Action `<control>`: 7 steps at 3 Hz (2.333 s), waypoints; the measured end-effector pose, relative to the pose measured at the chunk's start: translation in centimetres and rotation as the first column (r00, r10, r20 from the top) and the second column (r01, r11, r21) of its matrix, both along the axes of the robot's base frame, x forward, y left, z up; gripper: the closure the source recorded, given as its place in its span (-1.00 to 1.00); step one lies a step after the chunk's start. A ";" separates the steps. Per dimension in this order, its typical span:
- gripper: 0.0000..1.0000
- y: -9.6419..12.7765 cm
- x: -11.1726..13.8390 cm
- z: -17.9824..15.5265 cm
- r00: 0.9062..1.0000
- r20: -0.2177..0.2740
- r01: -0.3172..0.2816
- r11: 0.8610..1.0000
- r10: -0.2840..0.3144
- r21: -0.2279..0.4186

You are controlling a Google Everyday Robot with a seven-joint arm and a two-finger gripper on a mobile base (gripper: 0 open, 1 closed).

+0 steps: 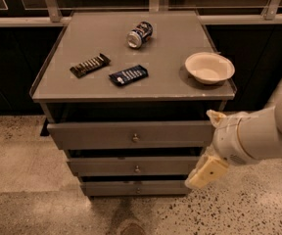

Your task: Open middle drawer

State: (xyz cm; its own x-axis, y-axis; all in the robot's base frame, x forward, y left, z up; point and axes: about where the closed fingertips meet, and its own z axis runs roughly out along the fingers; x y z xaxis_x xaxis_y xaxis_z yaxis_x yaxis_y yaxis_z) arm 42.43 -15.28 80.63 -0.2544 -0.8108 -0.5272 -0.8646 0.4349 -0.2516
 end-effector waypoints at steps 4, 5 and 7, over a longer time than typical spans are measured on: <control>-1.00 2.7 -5.0 -16.5 0.977 -0.166 0.165 0.969 -0.135 0.182; -1.00 2.5 -5.0 -17.2 0.978 -0.149 0.173 0.967 -0.146 0.188; -1.00 4.3 -1.3 -20.6 0.991 -0.098 0.109 0.963 -0.087 0.247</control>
Offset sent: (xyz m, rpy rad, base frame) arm -0.0679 0.0331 -0.1901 0.2504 0.1766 -0.1765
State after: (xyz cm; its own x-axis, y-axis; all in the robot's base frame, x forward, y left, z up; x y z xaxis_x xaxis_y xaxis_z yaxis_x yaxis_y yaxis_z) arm 41.09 -11.02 60.05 -0.3789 -0.6237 -0.6837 -0.8280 0.5584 -0.0505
